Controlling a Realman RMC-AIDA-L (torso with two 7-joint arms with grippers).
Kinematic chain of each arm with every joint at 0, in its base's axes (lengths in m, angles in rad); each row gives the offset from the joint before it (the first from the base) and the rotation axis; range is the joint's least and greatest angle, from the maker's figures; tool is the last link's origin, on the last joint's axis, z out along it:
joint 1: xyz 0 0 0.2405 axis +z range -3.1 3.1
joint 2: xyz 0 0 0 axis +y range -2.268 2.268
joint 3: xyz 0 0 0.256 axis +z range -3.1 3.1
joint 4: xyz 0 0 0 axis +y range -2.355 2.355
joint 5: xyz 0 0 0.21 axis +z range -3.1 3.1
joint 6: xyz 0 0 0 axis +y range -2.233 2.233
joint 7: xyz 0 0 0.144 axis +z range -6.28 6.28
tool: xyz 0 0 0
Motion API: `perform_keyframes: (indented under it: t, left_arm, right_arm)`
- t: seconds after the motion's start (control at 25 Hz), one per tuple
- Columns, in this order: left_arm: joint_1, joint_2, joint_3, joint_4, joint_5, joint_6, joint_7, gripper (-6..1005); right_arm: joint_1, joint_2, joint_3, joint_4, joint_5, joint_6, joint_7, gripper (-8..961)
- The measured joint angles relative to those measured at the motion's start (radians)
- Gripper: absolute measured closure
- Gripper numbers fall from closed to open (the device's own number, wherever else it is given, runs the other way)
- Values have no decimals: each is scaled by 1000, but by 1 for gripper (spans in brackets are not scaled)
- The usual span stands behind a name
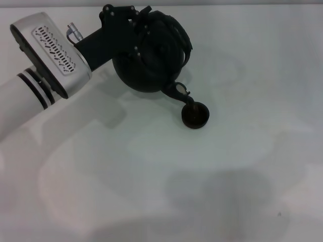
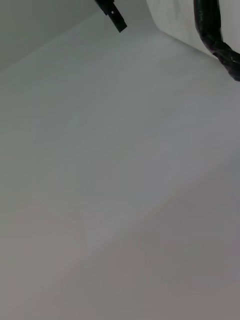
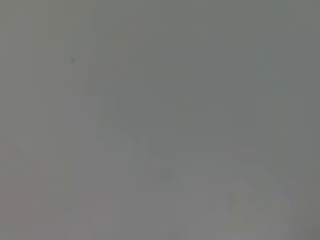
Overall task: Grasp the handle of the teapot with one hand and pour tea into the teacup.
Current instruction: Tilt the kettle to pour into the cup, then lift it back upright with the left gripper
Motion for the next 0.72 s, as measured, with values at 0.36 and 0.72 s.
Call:
perform_keyframes:
  t: [0.36,0.72]
  left_arm:
    - [-1,1,0,0,0,-4,1,888]
    - [3,1,0,0,-9,-13,-6,889]
  right_arm:
    - [1,0,0,-1,0,0,0,108]
    - [1,0,0,-1,0,0,0,108]
